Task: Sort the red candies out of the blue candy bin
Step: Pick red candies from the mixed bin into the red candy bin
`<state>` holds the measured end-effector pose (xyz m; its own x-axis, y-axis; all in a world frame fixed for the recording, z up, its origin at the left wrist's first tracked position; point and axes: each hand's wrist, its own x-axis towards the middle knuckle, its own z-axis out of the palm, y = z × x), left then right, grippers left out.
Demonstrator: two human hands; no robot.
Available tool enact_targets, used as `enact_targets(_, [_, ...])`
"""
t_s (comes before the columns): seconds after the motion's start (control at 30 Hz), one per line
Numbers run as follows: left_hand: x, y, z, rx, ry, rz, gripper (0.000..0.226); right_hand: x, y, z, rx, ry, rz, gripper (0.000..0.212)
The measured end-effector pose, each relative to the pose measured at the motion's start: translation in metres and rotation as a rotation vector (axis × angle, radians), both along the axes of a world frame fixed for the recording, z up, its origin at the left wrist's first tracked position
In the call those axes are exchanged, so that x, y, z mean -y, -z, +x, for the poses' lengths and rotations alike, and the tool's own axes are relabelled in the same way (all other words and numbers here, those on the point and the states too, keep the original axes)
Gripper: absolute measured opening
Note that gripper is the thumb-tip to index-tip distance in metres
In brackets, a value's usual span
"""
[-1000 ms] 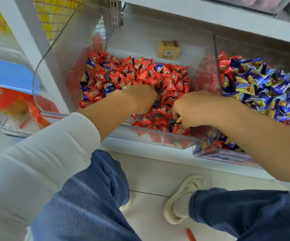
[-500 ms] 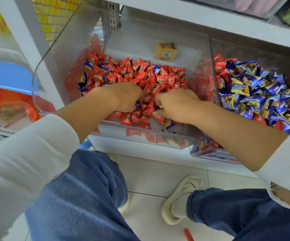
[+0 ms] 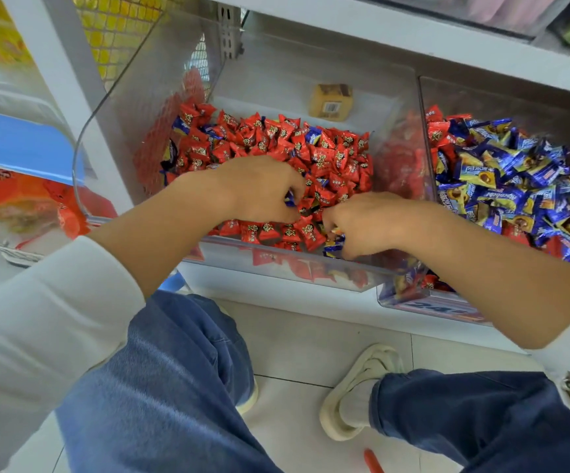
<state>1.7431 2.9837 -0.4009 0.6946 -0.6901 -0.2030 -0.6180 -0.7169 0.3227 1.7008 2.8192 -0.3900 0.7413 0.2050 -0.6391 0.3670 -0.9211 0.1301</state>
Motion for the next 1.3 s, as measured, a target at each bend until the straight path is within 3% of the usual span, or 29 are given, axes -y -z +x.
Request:
enact_targets(0.07, [0.008, 0.002, -0.004, -0.061, 0.059, 0.000, 0.012, -0.002, 0.002, -0.001, -0.042, -0.013, -0.024, 0.034])
enact_targets(0.23, [0.030, 0.012, -0.004, -0.010, 0.113, 0.016, 0.032, -0.003, 0.009, -0.009, 0.008, -0.092, -0.062, 0.022])
enact_targets(0.33, [0.044, 0.020, -0.004, -0.013, 0.133, 0.023, 0.028, 0.002, 0.007, -0.012, 0.041, -0.106, -0.060, 0.006])
enact_targets(0.43, [0.056, 0.026, -0.006, 0.017, 0.167, 0.106, 0.024, 0.007, -0.009, -0.011, 0.157, -0.082, -0.028, 0.030])
enact_targets(0.63, [0.044, 0.026, 0.000, 0.008, 0.169, 0.159, 0.031, 0.013, -0.022, -0.015, 0.298, -0.055, 0.033, 0.034])
enact_targets(0.73, [0.015, 0.018, 0.006, -0.105, 0.036, -0.017, 0.019, 0.015, -0.019, -0.015, 0.312, -0.020, 0.102, 0.034])
enact_targets(0.8, [-0.007, 0.009, 0.010, -0.167, -0.101, -0.138, 0.024, 0.013, -0.018, -0.013, 0.292, 0.021, 0.166, 0.029])
enact_targets(1.07, [-0.061, -0.006, 0.013, -0.132, -0.341, -0.188, 0.035, -0.006, -0.012, 0.000, 0.374, 0.126, 0.377, 0.027])
enact_targets(1.17, [-0.051, -0.019, 0.001, -0.054, -0.347, -0.359, 0.036, -0.007, -0.030, -0.012, 0.473, 0.181, 0.592, 0.027])
enact_targets(1.3, [-0.008, -0.046, -0.022, -0.032, -0.295, -0.631, 0.030, 0.032, -0.059, -0.052, 0.680, 0.509, 0.914, 0.038])
